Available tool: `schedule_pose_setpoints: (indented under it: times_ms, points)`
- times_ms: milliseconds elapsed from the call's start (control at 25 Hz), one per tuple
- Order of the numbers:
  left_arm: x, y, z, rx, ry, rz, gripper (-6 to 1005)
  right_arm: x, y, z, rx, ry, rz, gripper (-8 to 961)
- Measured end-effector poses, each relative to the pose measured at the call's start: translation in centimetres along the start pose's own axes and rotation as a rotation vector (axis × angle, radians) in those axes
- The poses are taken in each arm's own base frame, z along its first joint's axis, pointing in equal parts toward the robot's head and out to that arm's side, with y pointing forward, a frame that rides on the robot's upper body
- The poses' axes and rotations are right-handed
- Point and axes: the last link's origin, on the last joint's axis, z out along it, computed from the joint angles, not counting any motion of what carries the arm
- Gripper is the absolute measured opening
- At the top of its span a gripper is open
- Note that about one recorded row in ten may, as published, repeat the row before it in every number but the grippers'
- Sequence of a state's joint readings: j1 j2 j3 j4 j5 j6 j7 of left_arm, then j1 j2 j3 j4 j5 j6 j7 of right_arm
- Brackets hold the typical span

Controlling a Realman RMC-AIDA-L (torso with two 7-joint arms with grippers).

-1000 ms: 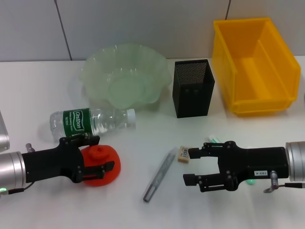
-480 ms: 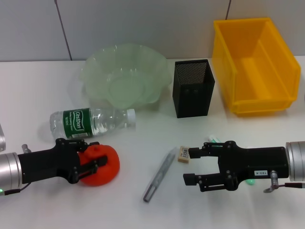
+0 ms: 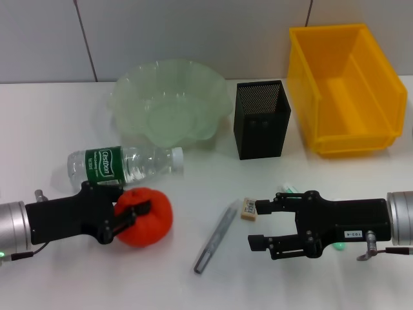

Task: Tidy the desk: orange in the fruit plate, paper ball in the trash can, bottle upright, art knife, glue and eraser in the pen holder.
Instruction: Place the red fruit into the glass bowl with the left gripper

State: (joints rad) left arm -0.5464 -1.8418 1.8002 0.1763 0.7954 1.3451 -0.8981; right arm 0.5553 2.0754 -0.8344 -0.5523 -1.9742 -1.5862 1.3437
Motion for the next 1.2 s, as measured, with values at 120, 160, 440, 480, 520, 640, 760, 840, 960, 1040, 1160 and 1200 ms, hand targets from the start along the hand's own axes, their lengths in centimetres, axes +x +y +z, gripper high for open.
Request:
schedule_pose_setpoints:
  times_ms: [120,160,440,480,520,640,760,840,960,1040,1160,1200]
  points:
    - [1.5,0.1,-0.1,-0.022,0.084,-0.020,228,0.0,0.0,0.0,-0.001,0.000,-0.001,790]
    - [2.1,0.1,-0.1,-0.022,0.118,-0.021,223,0.0,0.0,0.0,-0.001,0.000,-0.001,790]
    - [6.1,-1.6,1.0,0.103,0.344,-0.004,172,0.0,0.0,0.0,-0.003,-0.001,0.001,790]
    - [6.9,-2.2,1.5,0.138,0.368,-0.003,163,0.0,0.0,0.0,-0.003,-0.001,0.001,790]
    - [7.3,-2.5,1.9,0.156,0.379,-0.003,151,0.0,0.0,0.0,-0.003,-0.001,0.001,790]
    - [8.7,-4.1,3.9,0.271,0.407,-0.031,119,0.0,0.0,0.0,-0.002,-0.001,0.003,789]
    - [9.5,-5.4,5.7,0.381,0.407,-0.055,97,0.1,0.1,0.1,-0.003,-0.001,0.005,789]
    - [9.7,-5.7,6.2,0.413,0.401,-0.059,82,0.0,0.1,0.2,-0.006,-0.001,0.006,789]
    - [10.4,-7.5,7.9,0.535,0.333,-0.064,68,-0.1,0.1,0.2,-0.009,-0.001,0.005,789]
    - [10.4,-8.2,8.9,0.569,0.279,-0.078,59,-0.1,0.1,0.3,-0.012,-0.002,0.004,789]
    - [10.3,-8.7,9.6,0.605,0.225,-0.073,78,-0.1,0.1,0.3,-0.014,-0.003,0.004,790]
    - [10.2,-8.9,9.7,0.620,0.212,-0.062,85,-0.1,0.1,0.3,-0.014,-0.003,0.004,790]
